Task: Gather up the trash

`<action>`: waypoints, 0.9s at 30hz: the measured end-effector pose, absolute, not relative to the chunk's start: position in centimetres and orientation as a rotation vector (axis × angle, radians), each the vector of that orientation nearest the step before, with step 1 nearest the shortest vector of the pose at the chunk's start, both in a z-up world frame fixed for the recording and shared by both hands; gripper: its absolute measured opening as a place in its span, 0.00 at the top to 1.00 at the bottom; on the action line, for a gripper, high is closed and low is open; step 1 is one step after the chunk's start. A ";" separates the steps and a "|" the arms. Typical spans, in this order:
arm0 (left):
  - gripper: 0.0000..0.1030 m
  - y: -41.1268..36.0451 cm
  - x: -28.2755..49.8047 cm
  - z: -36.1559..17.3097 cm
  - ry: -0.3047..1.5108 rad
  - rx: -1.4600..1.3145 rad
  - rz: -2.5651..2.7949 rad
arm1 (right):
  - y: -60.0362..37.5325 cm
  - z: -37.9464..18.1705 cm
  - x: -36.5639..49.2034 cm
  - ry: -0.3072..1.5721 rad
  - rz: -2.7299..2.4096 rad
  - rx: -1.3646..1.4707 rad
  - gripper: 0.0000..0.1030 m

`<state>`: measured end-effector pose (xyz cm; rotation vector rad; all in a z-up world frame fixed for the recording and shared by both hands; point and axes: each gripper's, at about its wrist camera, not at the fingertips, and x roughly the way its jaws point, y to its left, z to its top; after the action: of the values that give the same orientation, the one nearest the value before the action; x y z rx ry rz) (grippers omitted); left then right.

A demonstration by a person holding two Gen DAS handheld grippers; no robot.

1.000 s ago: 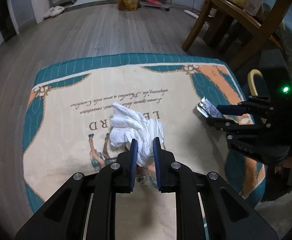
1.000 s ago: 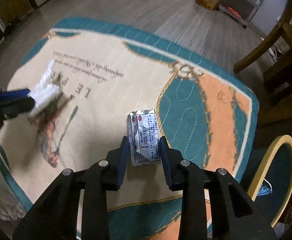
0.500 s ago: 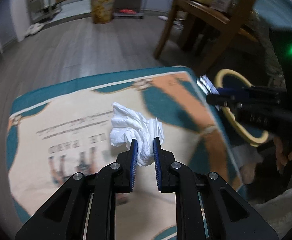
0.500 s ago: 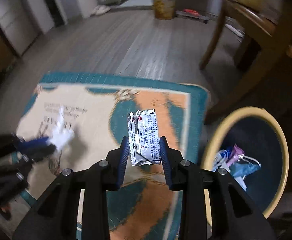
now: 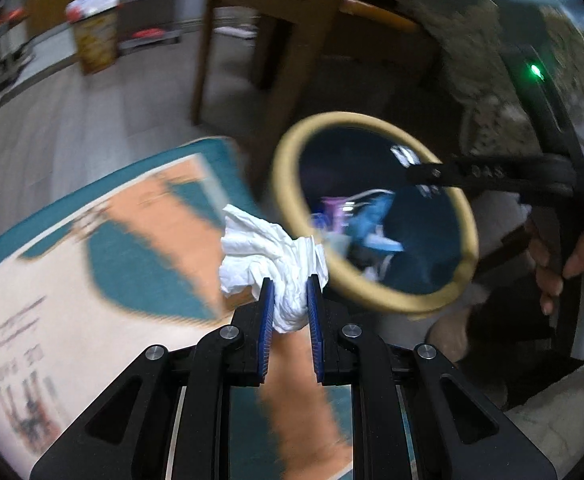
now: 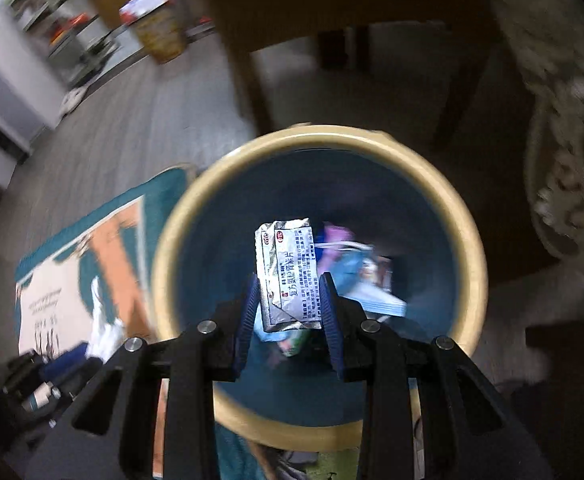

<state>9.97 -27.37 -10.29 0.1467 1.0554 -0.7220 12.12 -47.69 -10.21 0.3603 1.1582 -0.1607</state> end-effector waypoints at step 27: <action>0.19 -25.0 6.6 -2.3 0.901 0.117 -0.727 | -48.1 -4.0 7.4 0.997 -0.178 0.491 0.34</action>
<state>6.63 -24.98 -2.33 0.1171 0.9010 -0.7268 7.40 -48.05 -3.98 0.4905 0.9969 -0.1776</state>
